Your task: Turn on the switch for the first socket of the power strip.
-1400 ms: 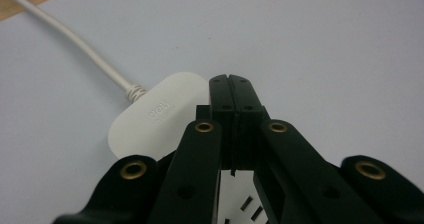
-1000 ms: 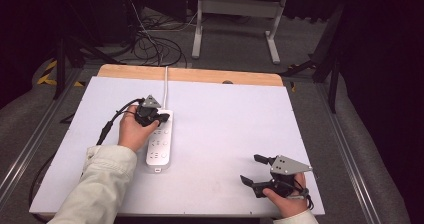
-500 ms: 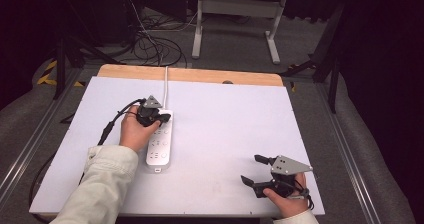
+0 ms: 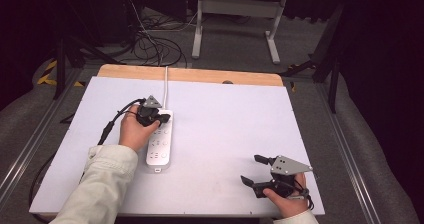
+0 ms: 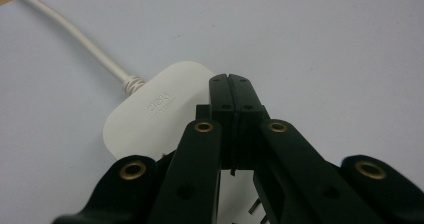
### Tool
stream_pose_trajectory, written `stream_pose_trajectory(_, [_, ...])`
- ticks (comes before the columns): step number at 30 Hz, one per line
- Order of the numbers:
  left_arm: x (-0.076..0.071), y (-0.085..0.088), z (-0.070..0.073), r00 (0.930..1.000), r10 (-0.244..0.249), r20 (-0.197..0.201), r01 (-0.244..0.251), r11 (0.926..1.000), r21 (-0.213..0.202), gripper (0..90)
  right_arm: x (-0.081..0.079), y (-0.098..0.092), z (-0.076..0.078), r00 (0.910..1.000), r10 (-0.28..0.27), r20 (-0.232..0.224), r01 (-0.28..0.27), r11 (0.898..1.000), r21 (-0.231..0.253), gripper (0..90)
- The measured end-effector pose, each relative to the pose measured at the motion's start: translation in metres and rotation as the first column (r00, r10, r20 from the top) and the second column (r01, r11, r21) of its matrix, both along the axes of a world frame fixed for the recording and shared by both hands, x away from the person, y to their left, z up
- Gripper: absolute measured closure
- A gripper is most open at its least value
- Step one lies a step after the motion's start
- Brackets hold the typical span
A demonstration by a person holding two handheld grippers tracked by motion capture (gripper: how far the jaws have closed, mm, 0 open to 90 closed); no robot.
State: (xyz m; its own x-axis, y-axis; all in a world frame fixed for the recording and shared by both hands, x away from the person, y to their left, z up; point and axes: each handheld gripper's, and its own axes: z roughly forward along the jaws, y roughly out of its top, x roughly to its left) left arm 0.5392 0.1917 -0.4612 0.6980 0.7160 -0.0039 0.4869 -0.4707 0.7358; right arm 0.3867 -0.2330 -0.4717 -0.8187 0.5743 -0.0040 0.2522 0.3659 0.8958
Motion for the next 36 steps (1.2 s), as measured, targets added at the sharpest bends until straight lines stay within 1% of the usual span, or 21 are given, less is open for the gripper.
stream_pose_trajectory(4, [0.0013,0.0003,-0.0005,1.0,0.009,-0.004,-0.009,0.9999,-0.011,90.0,0.0,0.0002,-0.0001,1.0,0.002,0.0,-0.002,1.0,-0.002,16.4])
stream_pose_trajectory(7, [0.0009,-0.0001,-0.0003,1.0,0.005,-0.006,-0.005,1.0,0.0,90.0,-0.0001,0.0002,-0.0002,1.0,0.002,-0.001,-0.002,1.0,-0.005,16.5])
stream_pose_trajectory(8, [0.0008,-0.0003,0.0001,1.0,0.006,0.003,-0.006,0.9999,0.012,90.0,-0.0002,0.0002,-0.0002,1.0,0.002,-0.001,-0.002,1.0,-0.004,16.4])
stream_pose_trajectory(10, [0.0005,-0.0014,-0.0002,1.0,0.005,-0.004,-0.005,1.0,0.008,90.0,-0.0002,0.0002,-0.0001,1.0,0.002,-0.001,-0.002,1.0,-0.004,16.4])
stream_pose_trajectory(15, [0.0004,-0.0034,0.0011,1.0,0.008,-0.002,-0.007,0.9995,0.032,90.0,-0.0008,0.0004,-0.0001,1.0,0.003,-0.002,-0.003,1.0,-0.004,16.4])
stream_pose_trajectory(19, [-0.0001,-0.004,0.0008,0.9999,0.013,-0.003,-0.013,0.9994,0.032,90.0,-0.0009,0.0003,-0.0001,1.0,0.002,-0.001,-0.002,1.0,-0.005,16.5])
stream_pose_trajectory(24, [0.0006,-0.0038,0.0009,0.9995,0.021,-0.021,-0.02,0.9995,0.023,90.0,-0.0011,0.0006,-0.0005,1.0,0.003,-0.002,-0.003,1.0,-0.004,16.4])
stream_pose_trajectory(28, [-0.0006,-0.0055,0.0014,0.9995,0.025,-0.019,-0.025,0.999,0.038,90.0,-0.0014,0.0001,-0.0005,1.0,0.003,-0.003,-0.003,1.0,-0.005,16.4])
stream_pose_trajectory(33, [-0.0007,-0.004,0.0003,0.9996,0.026,-0.015,-0.025,0.9993,0.027,90.0,-0.0018,0.0,-0.0005,1.0,0.003,-0.002,-0.003,1.0,-0.003,16.4])
stream_pose_trajectory(35, [0.0,-0.0038,0.0006,0.9996,0.027,-0.009,-0.027,0.9991,0.033,90.0,-0.002,-0.0001,-0.0003,1.0,0.002,-0.004,-0.002,1.0,-0.002,16.5])
stream_pose_trajectory(36, [-0.0002,-0.004,0.0005,0.9995,0.028,-0.013,-0.028,0.9991,0.032,90.0,-0.002,-0.0003,-0.0003,1.0,0.001,-0.003,-0.001,1.0,-0.002,16.4])
